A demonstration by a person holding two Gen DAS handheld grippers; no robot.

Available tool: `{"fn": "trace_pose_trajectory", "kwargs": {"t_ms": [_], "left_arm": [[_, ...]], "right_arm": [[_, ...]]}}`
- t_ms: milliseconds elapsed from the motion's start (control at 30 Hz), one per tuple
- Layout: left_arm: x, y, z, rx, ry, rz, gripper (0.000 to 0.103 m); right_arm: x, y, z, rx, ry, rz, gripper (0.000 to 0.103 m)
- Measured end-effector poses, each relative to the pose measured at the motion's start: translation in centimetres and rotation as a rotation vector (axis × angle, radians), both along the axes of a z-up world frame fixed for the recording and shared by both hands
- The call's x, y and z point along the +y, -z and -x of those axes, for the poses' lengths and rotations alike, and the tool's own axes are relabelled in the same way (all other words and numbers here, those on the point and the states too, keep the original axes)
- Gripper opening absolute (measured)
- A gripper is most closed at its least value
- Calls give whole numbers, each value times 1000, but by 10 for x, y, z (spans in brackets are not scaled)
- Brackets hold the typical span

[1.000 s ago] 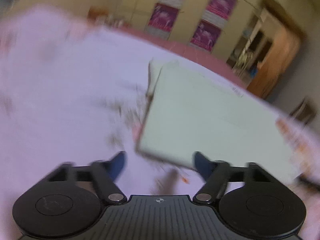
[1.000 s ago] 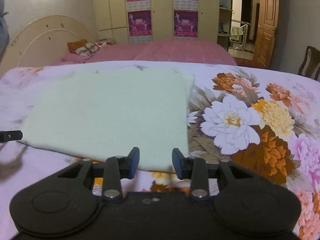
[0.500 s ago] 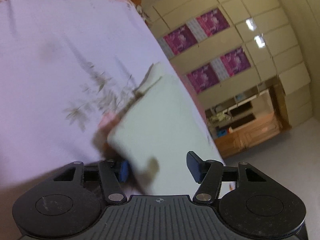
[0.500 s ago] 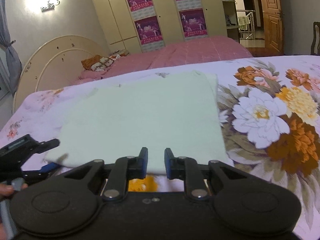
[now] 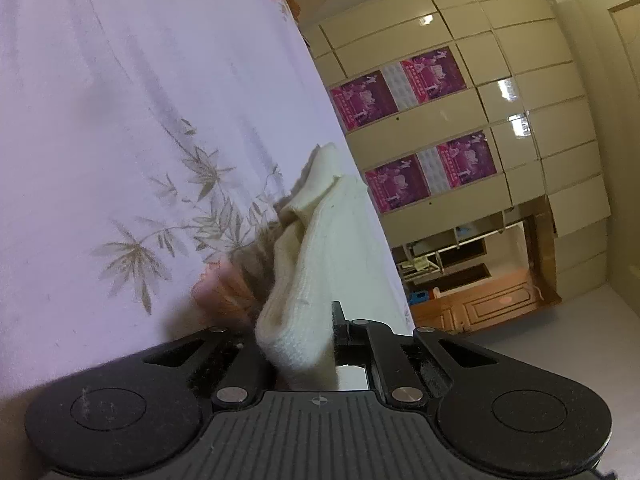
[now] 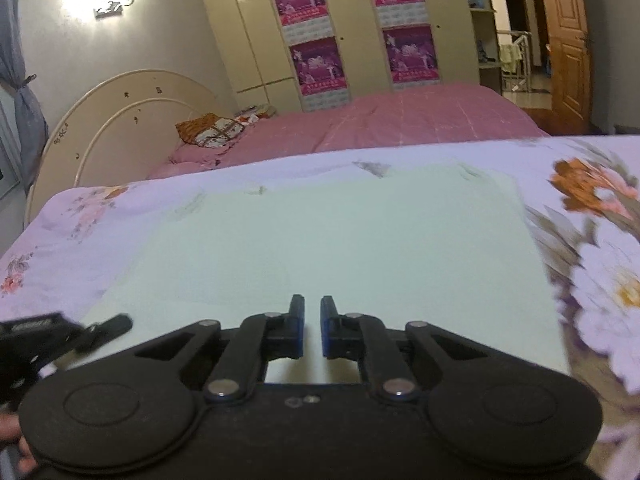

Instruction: Fold small clothes

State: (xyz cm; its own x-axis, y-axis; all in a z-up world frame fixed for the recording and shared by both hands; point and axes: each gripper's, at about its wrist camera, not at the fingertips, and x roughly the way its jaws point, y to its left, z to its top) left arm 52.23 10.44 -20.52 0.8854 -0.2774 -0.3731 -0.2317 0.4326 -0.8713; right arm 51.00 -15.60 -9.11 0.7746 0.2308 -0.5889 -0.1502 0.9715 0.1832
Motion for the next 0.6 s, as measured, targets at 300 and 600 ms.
{"fn": "trace_pose_trajectory", "kwargs": {"t_ms": [300,600], "left_arm": [[0,-5,-9,25,32,-59,7],[-28,-79,-29,81,180,-412,7]], "right_arm": [[18,27,-11,30,-35,25,5],[-4,25,-15,75,-34,-97,2]]}}
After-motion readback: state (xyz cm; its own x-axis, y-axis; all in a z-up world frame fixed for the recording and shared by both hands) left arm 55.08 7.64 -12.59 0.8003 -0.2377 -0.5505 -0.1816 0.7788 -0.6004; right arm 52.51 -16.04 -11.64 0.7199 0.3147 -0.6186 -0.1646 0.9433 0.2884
